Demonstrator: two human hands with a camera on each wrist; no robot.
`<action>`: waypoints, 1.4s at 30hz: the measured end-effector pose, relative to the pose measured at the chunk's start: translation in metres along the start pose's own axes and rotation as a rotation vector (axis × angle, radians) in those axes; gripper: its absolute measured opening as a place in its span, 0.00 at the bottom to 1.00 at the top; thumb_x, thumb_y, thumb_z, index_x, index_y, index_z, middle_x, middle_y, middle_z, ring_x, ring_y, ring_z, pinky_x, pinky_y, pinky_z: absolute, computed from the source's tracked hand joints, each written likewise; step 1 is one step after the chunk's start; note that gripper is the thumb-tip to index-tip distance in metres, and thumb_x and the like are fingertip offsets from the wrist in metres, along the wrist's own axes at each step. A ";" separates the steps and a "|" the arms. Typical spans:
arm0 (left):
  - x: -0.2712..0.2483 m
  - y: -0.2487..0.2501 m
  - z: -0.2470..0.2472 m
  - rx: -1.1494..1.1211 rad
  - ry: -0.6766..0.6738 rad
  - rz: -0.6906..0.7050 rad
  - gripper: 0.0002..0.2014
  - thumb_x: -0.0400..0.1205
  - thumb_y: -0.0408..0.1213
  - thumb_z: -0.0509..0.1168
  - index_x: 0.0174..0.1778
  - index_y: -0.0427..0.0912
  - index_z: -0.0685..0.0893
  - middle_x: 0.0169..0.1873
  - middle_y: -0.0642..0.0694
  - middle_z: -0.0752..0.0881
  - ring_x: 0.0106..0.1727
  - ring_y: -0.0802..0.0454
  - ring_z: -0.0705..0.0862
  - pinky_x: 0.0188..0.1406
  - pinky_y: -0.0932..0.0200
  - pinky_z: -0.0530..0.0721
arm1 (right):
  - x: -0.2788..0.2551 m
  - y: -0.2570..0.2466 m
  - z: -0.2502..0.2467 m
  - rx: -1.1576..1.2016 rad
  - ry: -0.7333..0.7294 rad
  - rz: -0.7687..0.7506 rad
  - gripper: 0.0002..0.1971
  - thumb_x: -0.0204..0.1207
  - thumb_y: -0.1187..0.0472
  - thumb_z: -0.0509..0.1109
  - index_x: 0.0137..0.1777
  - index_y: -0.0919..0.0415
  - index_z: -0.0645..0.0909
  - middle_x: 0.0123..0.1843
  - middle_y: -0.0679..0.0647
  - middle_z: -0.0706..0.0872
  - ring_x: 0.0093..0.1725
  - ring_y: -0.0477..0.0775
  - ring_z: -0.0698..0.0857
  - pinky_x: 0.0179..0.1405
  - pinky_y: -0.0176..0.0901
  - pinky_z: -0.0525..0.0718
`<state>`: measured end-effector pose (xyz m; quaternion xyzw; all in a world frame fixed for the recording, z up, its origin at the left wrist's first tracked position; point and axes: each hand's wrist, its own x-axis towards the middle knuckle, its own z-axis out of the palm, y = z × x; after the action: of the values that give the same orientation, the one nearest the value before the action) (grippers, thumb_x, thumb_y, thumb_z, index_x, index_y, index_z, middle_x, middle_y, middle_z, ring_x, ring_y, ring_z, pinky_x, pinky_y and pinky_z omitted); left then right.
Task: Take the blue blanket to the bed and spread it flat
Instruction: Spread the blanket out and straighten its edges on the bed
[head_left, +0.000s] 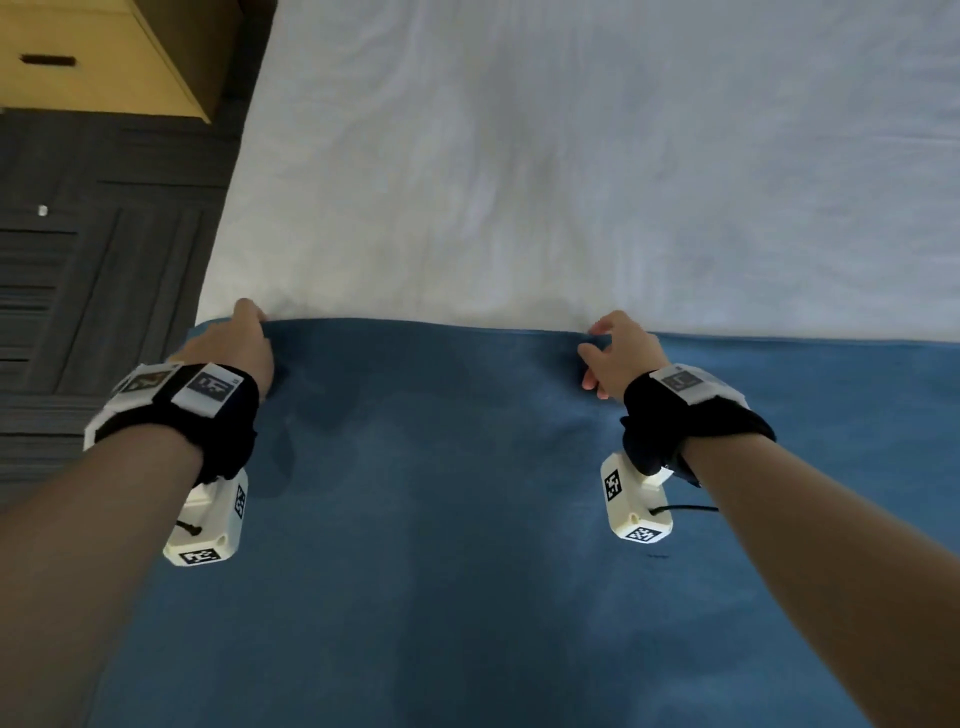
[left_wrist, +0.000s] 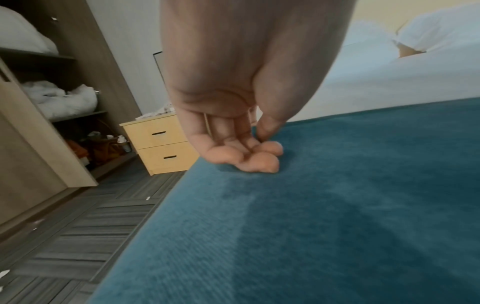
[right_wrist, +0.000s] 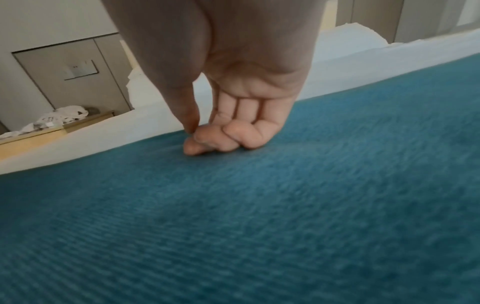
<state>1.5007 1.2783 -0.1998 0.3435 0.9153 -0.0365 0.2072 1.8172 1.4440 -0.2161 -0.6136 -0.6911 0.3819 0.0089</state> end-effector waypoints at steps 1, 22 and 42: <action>0.002 -0.003 -0.003 -0.013 0.003 -0.025 0.13 0.83 0.36 0.53 0.63 0.40 0.69 0.51 0.29 0.86 0.52 0.31 0.82 0.47 0.42 0.79 | 0.002 -0.003 0.003 0.019 0.015 -0.002 0.07 0.80 0.60 0.59 0.56 0.60 0.72 0.26 0.52 0.84 0.19 0.48 0.81 0.26 0.40 0.77; -0.115 -0.004 0.052 -0.177 0.132 0.382 0.26 0.78 0.29 0.61 0.73 0.41 0.70 0.76 0.40 0.69 0.77 0.39 0.66 0.75 0.38 0.62 | -0.180 0.034 0.050 0.190 -0.005 -0.246 0.20 0.73 0.73 0.60 0.59 0.52 0.79 0.48 0.50 0.86 0.50 0.51 0.83 0.49 0.36 0.80; -0.396 -0.129 0.130 -0.407 -0.427 0.399 0.21 0.76 0.20 0.57 0.37 0.56 0.80 0.29 0.52 0.87 0.33 0.50 0.86 0.41 0.56 0.83 | -0.477 0.165 0.124 0.378 -0.324 0.206 0.16 0.74 0.69 0.56 0.39 0.48 0.80 0.28 0.48 0.86 0.23 0.44 0.82 0.28 0.31 0.80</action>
<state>1.7325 0.9094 -0.1679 0.4517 0.7546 0.1169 0.4614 2.0142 0.9650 -0.1759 -0.5992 -0.5339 0.5960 -0.0264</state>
